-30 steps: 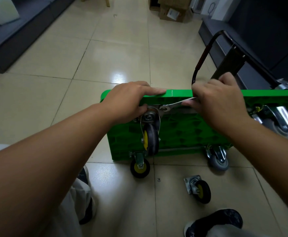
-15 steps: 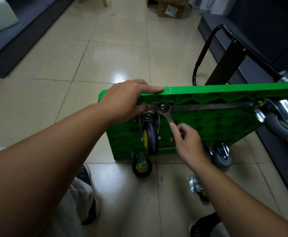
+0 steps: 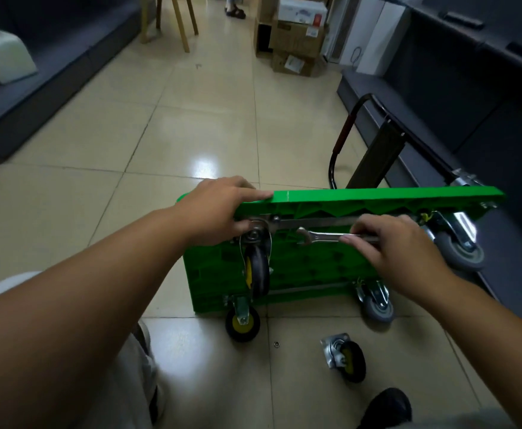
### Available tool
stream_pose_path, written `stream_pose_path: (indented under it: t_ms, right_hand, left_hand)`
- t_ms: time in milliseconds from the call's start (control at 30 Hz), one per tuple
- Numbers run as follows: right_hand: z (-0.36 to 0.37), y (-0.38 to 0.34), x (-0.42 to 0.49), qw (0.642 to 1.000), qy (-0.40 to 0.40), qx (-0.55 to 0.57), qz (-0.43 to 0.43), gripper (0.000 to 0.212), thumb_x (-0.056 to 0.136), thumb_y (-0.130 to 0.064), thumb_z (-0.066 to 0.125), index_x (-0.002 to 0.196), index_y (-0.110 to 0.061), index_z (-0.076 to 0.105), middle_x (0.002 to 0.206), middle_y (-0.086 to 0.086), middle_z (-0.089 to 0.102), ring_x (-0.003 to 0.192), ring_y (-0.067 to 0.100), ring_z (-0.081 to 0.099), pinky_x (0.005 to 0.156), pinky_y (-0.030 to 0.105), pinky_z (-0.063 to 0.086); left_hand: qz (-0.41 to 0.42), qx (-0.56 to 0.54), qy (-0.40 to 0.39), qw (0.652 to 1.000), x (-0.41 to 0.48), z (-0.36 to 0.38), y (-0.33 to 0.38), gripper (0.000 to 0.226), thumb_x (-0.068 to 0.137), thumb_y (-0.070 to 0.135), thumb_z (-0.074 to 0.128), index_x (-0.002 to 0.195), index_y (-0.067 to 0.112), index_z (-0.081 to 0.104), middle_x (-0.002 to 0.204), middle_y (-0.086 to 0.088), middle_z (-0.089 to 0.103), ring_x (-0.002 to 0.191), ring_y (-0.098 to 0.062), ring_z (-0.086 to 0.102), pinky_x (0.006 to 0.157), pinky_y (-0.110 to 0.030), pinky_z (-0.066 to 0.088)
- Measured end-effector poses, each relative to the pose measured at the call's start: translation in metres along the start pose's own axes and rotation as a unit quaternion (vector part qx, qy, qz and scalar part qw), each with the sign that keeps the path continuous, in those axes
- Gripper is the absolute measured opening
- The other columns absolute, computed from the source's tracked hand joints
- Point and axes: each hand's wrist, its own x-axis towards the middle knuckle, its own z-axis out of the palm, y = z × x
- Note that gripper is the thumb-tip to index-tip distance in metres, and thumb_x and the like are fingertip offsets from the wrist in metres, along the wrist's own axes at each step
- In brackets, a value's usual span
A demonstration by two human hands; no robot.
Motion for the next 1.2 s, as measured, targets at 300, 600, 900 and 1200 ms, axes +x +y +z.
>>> stream_pose_path:
  t_ms: [300,600,900,1200]
  right_hand:
    - [0.026,-0.012,0.032,0.999,0.050,0.021,0.005,0.022,0.089,-0.045,0.067,0.087,-0.023,0.068,0.076,-0.004,0.062,0.076,0.019,0.049,0.064,0.032,0.038]
    - [0.035,-0.007,0.052,0.995,0.077,-0.009,-0.067,0.024,0.087,-0.041,0.070,0.085,-0.017,0.070,0.074,0.000,0.063,0.073,0.018,0.048,0.071,0.032,0.034]
    - [0.051,0.002,0.058,0.984,0.116,-0.095,-0.092,0.026,0.093,-0.038,0.066,0.085,-0.014,0.067,0.076,0.005,0.066,0.072,0.027,0.057,0.076,0.040,0.039]
    - [0.107,-0.018,0.032,0.983,-0.066,0.111,0.127,0.029,0.102,-0.045,0.050,0.085,-0.026,0.063,0.064,-0.006,0.058,0.055,0.016,0.055,0.050,0.025,0.035]
  left_hand:
    - [0.010,0.008,0.022,1.000,-0.021,-0.012,-0.004,0.066,0.094,0.039,0.066,0.153,0.046,0.037,0.146,0.011,0.048,0.128,-0.016,0.046,0.103,-0.040,0.046]
    - [0.036,-0.019,0.036,0.999,-0.009,0.005,-0.018,0.057,0.094,0.031,0.066,0.145,0.049,0.048,0.136,0.014,0.052,0.116,-0.011,0.055,0.083,-0.038,0.053]
    - [0.026,-0.010,0.064,0.998,-0.002,0.012,-0.021,0.058,0.092,0.028,0.069,0.142,0.052,0.050,0.129,0.015,0.057,0.109,-0.013,0.058,0.075,-0.037,0.052]
    - [0.028,0.011,0.094,0.995,-0.002,0.019,-0.019,0.058,0.091,0.029,0.071,0.143,0.048,0.052,0.127,0.012,0.059,0.106,-0.017,0.059,0.069,-0.033,0.048]
